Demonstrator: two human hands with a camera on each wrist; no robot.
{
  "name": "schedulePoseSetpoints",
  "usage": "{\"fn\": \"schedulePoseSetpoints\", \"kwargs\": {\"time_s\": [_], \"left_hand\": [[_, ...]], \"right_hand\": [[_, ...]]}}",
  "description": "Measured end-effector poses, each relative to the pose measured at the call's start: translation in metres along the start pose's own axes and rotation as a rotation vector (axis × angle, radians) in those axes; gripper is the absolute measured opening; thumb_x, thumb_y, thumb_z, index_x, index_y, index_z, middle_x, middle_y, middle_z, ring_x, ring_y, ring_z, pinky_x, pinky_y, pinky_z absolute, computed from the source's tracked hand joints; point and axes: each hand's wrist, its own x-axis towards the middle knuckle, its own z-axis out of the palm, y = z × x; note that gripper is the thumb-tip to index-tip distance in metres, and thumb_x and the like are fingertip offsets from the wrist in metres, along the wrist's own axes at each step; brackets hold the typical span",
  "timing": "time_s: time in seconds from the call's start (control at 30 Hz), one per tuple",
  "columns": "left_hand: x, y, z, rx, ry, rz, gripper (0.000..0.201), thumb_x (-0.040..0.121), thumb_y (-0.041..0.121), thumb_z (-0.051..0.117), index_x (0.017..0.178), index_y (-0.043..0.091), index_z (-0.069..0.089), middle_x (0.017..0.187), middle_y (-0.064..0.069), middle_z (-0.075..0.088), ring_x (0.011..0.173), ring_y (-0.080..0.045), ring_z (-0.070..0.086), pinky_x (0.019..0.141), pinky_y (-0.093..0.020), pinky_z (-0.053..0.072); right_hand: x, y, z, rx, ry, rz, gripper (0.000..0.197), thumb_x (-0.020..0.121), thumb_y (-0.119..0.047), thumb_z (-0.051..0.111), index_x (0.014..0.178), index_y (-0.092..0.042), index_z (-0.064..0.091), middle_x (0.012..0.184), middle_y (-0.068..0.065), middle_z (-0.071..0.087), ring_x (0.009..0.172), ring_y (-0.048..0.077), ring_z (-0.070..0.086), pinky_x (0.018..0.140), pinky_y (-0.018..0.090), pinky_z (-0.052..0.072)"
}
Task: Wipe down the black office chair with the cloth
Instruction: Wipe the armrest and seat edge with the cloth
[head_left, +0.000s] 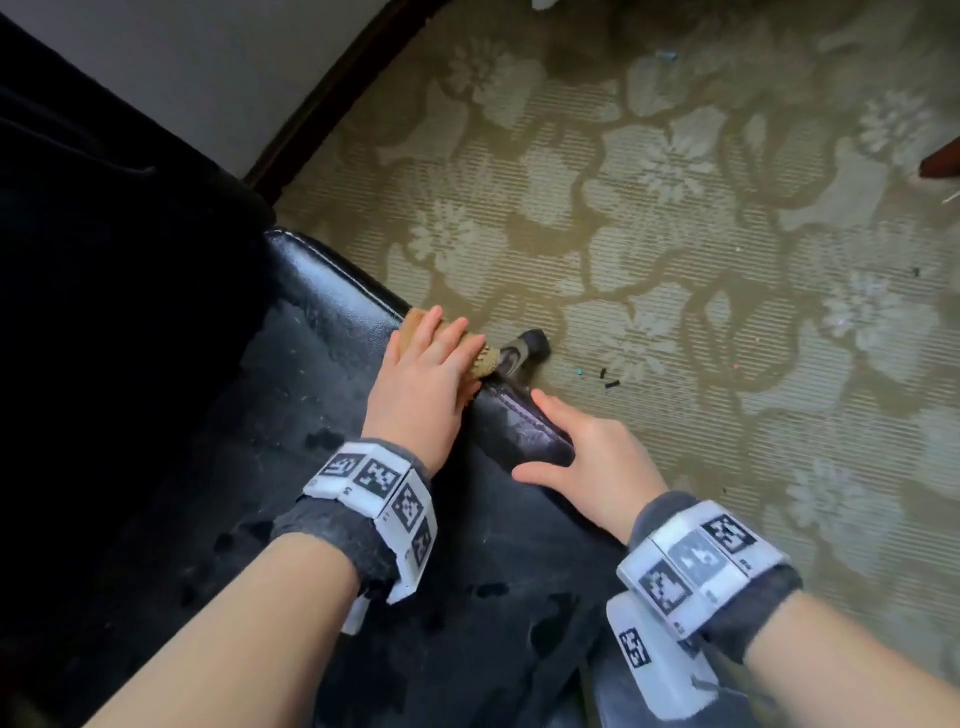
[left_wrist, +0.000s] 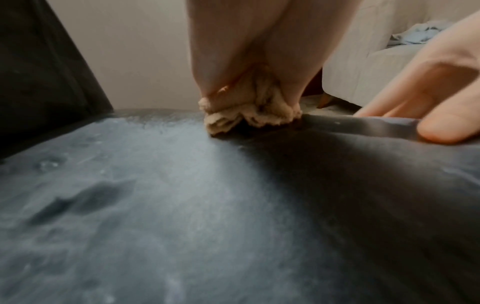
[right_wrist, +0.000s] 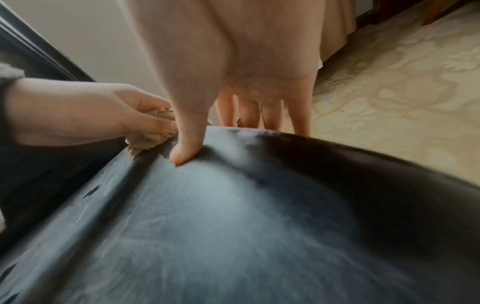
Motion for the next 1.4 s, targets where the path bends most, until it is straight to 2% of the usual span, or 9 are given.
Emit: {"fn": "schedulePoseSetpoints", "kwargs": {"time_s": [0.13,0.33,0.57,0.83,1.0,1.17,1.27,1.33,1.4], "left_hand": [[-0.010,0.023,0.013,0.077,0.091,0.089,0.033,0.080,0.013,0.048,0.107,0.008,0.067,0.115,-0.013,0.067,0.117,-0.037,0.055,0.108,-0.048,0.035],[-0.039,0.085,0.034,0.139,0.030,0.257,0.038,0.082,0.019,0.040,0.101,0.010,0.071,0.112,-0.008,0.070,0.112,-0.029,0.061,0.106,-0.038,0.026],[-0.015,0.070,0.026,0.201,-0.045,0.080,0.045,0.082,0.022,0.034,0.109,0.009,0.067,0.117,-0.011,0.067,0.117,-0.034,0.057,0.109,-0.040,0.026],[-0.045,0.118,0.049,0.229,-0.115,0.401,0.042,0.092,0.025,0.032,0.106,0.012,0.070,0.114,-0.006,0.069,0.112,-0.026,0.061,0.104,-0.037,0.027],[-0.020,0.103,0.042,0.211,-0.123,0.180,0.042,0.080,0.022,0.038,0.104,0.009,0.070,0.111,-0.010,0.070,0.110,-0.029,0.063,0.103,-0.038,0.027],[-0.049,0.157,0.067,0.133,-0.171,0.266,0.044,0.088,0.019,0.030,0.104,0.009,0.070,0.108,-0.004,0.071,0.108,-0.020,0.064,0.109,-0.035,0.022],[-0.052,0.166,0.063,0.027,-0.232,0.086,0.060,0.079,0.015,0.030,0.133,-0.006,0.043,0.128,-0.010,0.060,0.124,-0.023,0.053,0.114,-0.035,0.030],[-0.052,0.163,0.057,-0.120,-0.292,0.057,0.085,0.068,0.014,0.035,0.145,-0.007,0.005,0.152,-0.009,0.024,0.141,-0.024,0.027,0.118,-0.036,0.018],[-0.051,0.161,0.041,-0.399,-0.380,0.032,0.100,0.065,0.016,0.041,0.143,0.006,-0.020,0.152,0.010,-0.010,0.145,-0.015,0.004,0.119,-0.028,0.010]], "right_hand": [[-0.025,0.020,0.001,-0.040,-0.025,0.003,0.085,0.075,-0.047,0.070,0.144,-0.037,0.022,0.152,-0.012,0.027,0.138,0.009,0.030,0.106,0.026,0.033],[-0.033,0.045,0.008,0.144,0.009,0.019,0.065,0.065,-0.039,0.078,0.123,-0.025,0.053,0.117,-0.008,0.065,0.108,0.016,0.060,0.089,0.033,0.048],[-0.052,0.069,0.008,0.213,-0.045,-0.031,0.081,0.077,-0.035,0.072,0.144,-0.031,0.026,0.151,-0.013,0.028,0.137,0.007,0.031,0.111,0.028,0.032],[-0.063,0.100,0.015,0.318,0.001,0.033,0.076,0.071,-0.023,0.078,0.137,-0.023,0.042,0.146,-0.006,0.039,0.134,0.008,0.037,0.108,0.013,0.021],[-0.070,0.112,0.012,0.345,-0.028,0.084,0.076,0.075,-0.021,0.075,0.141,-0.024,0.037,0.146,-0.008,0.039,0.133,0.008,0.037,0.100,0.007,0.019],[-0.072,0.111,0.012,0.451,0.061,0.081,0.079,0.074,-0.011,0.076,0.140,-0.025,0.036,0.142,-0.005,0.045,0.130,0.012,0.044,0.110,0.022,0.031],[-0.080,0.109,0.014,0.448,0.123,0.034,0.084,0.076,-0.005,0.071,0.143,-0.030,0.028,0.144,-0.010,0.040,0.134,0.006,0.036,0.113,0.022,0.029],[-0.086,0.102,0.018,0.442,0.161,-0.048,0.082,0.077,0.001,0.066,0.143,-0.026,0.026,0.145,-0.012,0.034,0.136,0.001,0.029,0.110,0.006,0.019],[-0.091,0.093,0.022,0.460,0.155,-0.121,0.079,0.075,-0.004,0.059,0.144,-0.021,0.025,0.150,-0.005,0.030,0.139,0.002,0.024,0.111,0.007,0.015]]}}
